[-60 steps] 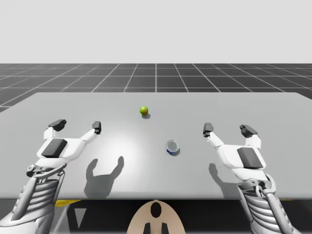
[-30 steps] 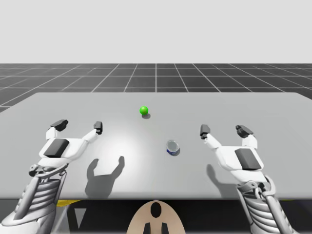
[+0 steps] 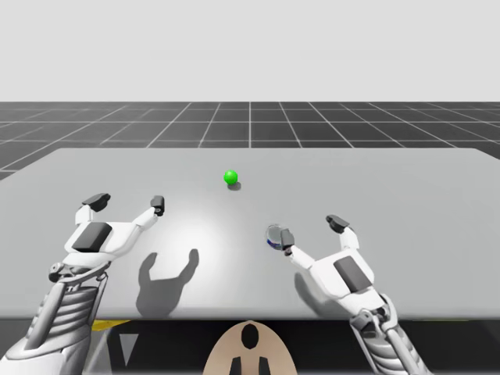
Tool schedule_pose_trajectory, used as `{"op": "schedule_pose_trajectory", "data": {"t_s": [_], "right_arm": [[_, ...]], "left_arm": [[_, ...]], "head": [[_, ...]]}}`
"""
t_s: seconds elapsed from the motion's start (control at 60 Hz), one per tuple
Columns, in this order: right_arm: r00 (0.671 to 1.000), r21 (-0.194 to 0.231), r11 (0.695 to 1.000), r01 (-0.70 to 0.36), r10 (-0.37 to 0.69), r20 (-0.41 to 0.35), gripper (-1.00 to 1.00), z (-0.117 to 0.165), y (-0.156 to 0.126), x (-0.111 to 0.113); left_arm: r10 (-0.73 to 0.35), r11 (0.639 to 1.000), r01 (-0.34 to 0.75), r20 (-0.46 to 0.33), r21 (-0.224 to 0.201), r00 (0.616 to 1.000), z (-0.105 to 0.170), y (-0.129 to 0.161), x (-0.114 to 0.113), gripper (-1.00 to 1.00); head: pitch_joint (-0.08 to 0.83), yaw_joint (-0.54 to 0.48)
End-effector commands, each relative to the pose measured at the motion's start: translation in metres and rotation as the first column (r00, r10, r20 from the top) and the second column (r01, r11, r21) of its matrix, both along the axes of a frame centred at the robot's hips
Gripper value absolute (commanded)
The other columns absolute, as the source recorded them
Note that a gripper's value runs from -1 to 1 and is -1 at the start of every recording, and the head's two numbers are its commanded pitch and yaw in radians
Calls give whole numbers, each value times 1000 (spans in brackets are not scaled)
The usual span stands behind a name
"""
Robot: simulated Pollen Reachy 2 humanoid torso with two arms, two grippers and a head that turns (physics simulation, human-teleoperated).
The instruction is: Watch the red light. When it turns green, pick up the object.
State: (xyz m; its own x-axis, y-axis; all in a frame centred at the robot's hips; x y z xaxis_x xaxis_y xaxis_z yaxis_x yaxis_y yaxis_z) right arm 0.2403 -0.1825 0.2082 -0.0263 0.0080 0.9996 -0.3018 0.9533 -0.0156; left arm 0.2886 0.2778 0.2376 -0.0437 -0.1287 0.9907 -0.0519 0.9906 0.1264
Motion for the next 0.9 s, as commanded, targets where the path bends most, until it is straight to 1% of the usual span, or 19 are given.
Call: {"op": "schedule_pose_trajectory", "data": {"t_s": [0.017,0.05,0.067,0.1,0.15,0.2,0.233,0.267,0.3,0.35,0.417,0.55,0.633,0.733,0.783,0.9], "right_arm": [[985,44,992,-120,124,-117,-1000,-27,19,3],[982,37,990,-135,139,-129,-1000,-31,21,4],[981,21,990,-142,144,-127,-1000,-34,22,6],[980,6,989,-148,147,-133,-1000,-39,24,8],[972,7,986,-168,166,-165,-1000,-46,28,11],[971,-2,985,-172,169,-171,-1000,-49,30,12],[965,-13,982,-186,180,-191,-1000,-54,34,16],[961,-9,982,-191,185,-204,-1000,-56,36,18],[954,6,981,-194,191,-230,-1000,-59,39,22],[948,16,980,-199,196,-249,-1000,-61,42,26],[947,2,981,-192,186,-264,-1000,-63,45,32],[933,9,980,-200,194,-304,-1000,-63,52,41],[920,23,976,-216,212,-331,-1000,-64,59,47],[919,-1,975,-222,209,-335,-1000,-68,68,54],[921,-24,976,-217,197,-336,-1000,-71,71,57],[923,-37,977,-209,185,-337,-1000,-73,72,60]], "left_arm": [[2,1000,-2,0,1,1000,-1,1,1,-1000],[2,1000,-2,0,2,1000,-1,1,1,-1000],[2,1000,-2,0,2,1000,-1,1,1,-1000],[3,1000,-3,0,3,1000,-1,1,1,-1000],[5,1000,-5,-1,3,1000,-1,1,1,-1000],[5,1000,-5,0,4,1000,-1,1,1,-1000],[6,1000,-6,-1,5,1000,-1,1,2,-1000],[7,1000,-7,-1,5,1000,-1,1,2,-1000],[8,1000,-8,-1,6,1000,-1,1,2,-1000],[8,1000,-8,-1,6,1000,-1,1,2,-1000],[10,1000,-10,-2,6,1000,-1,1,2,-1000],[10,1000,-10,-2,5,1000,-1,2,2,-1000],[9,1000,-9,-1,3,1000,-1,2,2,-1000],[11,1000,-11,-1,1,1000,-1,2,2,-1000],[11,1000,-11,-1,-1,1000,-1,3,2,-1000],[12,1000,-12,0,-2,1000,0,3,2,-1000]], "head": [[711,-109],[711,-108],[712,-107],[712,-106],[711,-104],[711,-104],[712,-103],[712,-103],[712,-104],[713,-103],[712,-101],[708,-101],[705,-101],[701,-97],[701,-94],[703,-87]]}}
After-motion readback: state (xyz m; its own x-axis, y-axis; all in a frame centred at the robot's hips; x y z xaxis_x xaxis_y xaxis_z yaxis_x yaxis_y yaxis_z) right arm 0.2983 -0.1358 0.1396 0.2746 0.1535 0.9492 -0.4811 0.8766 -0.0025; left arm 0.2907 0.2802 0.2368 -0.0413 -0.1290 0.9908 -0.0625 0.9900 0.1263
